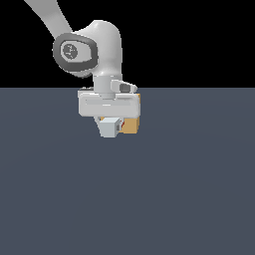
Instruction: Insert the peg into the horizontal hole in a box.
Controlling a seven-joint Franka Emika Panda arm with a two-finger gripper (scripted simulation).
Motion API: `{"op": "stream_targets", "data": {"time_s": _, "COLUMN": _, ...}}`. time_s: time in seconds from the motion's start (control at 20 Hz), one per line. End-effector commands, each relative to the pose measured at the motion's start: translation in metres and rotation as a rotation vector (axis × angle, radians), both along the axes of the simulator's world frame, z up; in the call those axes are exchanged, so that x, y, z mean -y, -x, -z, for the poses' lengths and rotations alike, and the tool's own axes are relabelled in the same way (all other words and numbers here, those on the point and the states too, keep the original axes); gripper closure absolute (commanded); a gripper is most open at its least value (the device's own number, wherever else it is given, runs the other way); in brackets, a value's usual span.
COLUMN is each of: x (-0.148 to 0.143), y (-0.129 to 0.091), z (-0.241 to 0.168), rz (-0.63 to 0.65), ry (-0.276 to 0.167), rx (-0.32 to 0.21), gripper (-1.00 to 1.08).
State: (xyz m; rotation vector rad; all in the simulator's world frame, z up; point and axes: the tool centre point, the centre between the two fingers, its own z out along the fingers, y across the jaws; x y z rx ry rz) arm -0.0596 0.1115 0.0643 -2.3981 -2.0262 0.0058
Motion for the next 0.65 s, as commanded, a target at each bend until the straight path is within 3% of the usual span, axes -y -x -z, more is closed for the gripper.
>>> {"op": "stream_targets", "data": {"time_s": 0.0, "x": -0.018, "y": -0.004, "z": -0.002, "rz": -0.002, "ry": -0.002, "rx": 0.005, "gripper": 1.08}}
{"op": "stream_targets", "data": {"time_s": 0.3, "x": -0.056, "y": -0.011, "z": -0.003, "rz": -0.002, "ry": -0.002, "rx": 0.007, "gripper": 1.08}}
{"op": "stream_targets", "data": {"time_s": 0.6, "x": -0.067, "y": -0.014, "z": -0.003, "rz": -0.002, "ry": -0.002, "rx": 0.007, "gripper": 1.08}}
